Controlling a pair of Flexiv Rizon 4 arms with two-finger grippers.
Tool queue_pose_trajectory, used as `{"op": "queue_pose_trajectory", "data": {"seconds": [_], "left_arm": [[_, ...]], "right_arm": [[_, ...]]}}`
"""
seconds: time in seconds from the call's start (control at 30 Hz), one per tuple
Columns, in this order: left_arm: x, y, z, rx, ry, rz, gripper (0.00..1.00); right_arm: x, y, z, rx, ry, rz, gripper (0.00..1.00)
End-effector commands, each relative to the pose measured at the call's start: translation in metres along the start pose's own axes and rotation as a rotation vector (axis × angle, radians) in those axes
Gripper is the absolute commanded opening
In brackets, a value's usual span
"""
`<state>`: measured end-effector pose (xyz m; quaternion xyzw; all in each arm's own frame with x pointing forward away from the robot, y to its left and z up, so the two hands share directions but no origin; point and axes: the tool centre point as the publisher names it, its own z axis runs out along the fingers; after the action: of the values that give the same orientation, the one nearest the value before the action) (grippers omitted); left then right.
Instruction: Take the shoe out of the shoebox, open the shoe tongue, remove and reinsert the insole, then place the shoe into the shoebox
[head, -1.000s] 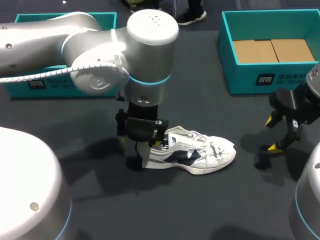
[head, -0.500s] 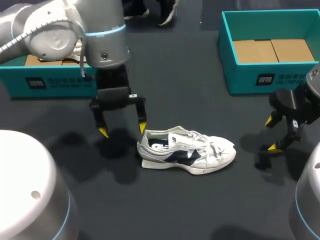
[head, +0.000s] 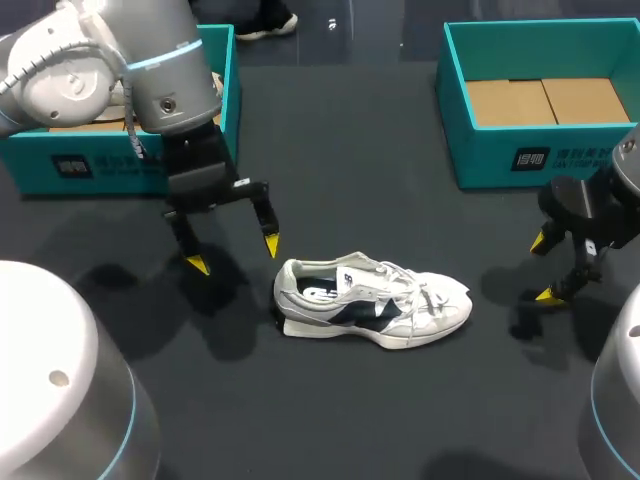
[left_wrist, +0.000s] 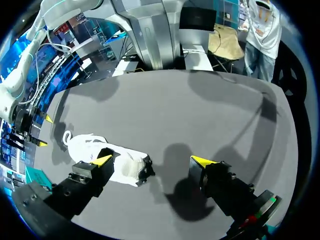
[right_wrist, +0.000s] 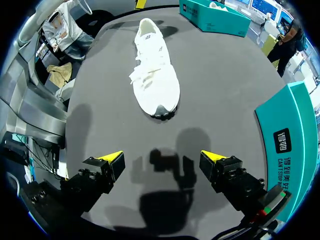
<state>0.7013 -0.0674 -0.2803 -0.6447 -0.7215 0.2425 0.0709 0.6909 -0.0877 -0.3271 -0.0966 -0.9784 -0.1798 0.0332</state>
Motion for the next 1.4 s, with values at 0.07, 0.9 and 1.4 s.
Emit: {"op": "queue_pose_trajectory", "data": {"seconds": [0.07,0.9,1.4], "left_arm": [[0.007,0.005,-0.010,0.079,-0.157,-0.146,1.00],[0.049,0.033,0.007,0.394,-0.587,-0.851,1.00],[0.051,0.038,0.012,0.411,-0.637,-0.926,1.00]], "right_arm": [[0.001,0.000,0.000,0.001,-0.003,0.000,1.00],[0.001,0.000,0.000,0.001,-0.003,0.000,1.00],[0.001,0.000,0.000,0.001,-0.003,0.000,1.00]]}}
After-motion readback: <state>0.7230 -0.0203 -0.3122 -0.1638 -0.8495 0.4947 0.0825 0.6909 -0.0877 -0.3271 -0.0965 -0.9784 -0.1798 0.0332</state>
